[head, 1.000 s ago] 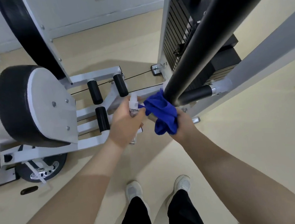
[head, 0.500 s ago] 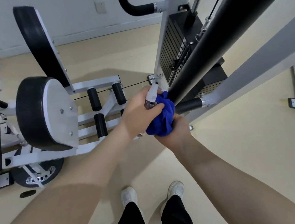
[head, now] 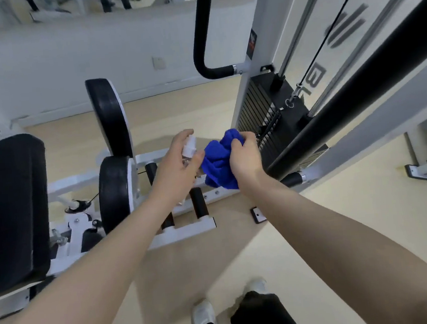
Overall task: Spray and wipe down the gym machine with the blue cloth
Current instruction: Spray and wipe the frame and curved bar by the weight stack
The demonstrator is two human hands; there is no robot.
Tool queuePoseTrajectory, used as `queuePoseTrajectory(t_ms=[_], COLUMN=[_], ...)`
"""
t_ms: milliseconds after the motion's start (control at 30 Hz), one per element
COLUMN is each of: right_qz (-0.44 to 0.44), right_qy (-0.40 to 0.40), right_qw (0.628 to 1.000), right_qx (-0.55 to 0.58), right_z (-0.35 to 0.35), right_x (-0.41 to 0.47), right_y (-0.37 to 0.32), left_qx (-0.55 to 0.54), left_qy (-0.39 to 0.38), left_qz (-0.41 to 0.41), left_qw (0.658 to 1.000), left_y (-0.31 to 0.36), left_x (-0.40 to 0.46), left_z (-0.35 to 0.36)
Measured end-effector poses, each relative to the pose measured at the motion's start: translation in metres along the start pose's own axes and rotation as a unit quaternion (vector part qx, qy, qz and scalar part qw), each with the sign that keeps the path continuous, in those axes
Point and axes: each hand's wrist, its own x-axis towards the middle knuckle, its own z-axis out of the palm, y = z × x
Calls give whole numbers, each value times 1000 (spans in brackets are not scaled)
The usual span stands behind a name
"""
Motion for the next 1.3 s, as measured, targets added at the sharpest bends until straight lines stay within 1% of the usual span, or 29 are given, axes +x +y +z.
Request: queuePoseTrajectory(t_ms=[100,133,167,233,300,400,500,533,633,700,733,833,900,967,1067,1133,1167,1233,1300], right_qz=[-126,-148,-152,-124,-78,-43,-56,-66,-110,-138,-152,-188,-191,-198,-229,-240,-245,-284,-343], right_qy=[27,37,48,70,75,66,66,79,125,132,137,172,184,180,206,231,235,236,247], right_qw=[990,987,985,990,994,996,994,992,984,980,978,967,964,963,952,943,941,929,906], right_qx=[-50,-59,-60,-24,-2,-49,-74,-79,-69,-54,-50,-28,-3,13,4,4,4,9,-6], right_z=[2,3,4,8,14,27,50,57,69,68,69,69,64,56,43,27,23,10,-2], right_x=[8,16,21,34,51,72,90,97,117,130,136,152,157,160,173,193,199,215,228], right_y=[-20,-27,-30,-32,-38,-55,-80,-92,-130,-151,-160,-187,-204,-220,-253,-279,-287,-311,-341], left_qx=[54,75,85,95,123,178,153,147,141,141,149,140,130,126,120,127,134,140,127], left_qy=[-41,-55,-63,-76,-88,-92,-57,-54,-82,-98,-96,-59,-44,-54,-75,-73,-65,-38,0], left_qz=[65,89,109,121,111,124,139,141,138,140,157,185,194,196,210,238,252,274,301], left_qw=[996,992,988,985,982,972,977,978,977,975,972,971,971,971,967,960,956,951,945], left_y=[6,9,11,14,20,31,38,40,46,55,59,69,80,95,130,156,164,188,217], left_x=[21,31,38,58,80,115,142,150,178,194,202,229,243,258,290,313,319,338,362], left_z=[-7,-7,-5,-3,-3,-14,-35,-43,-67,-82,-90,-110,-115,-116,-113,-105,-102,-98,-97])
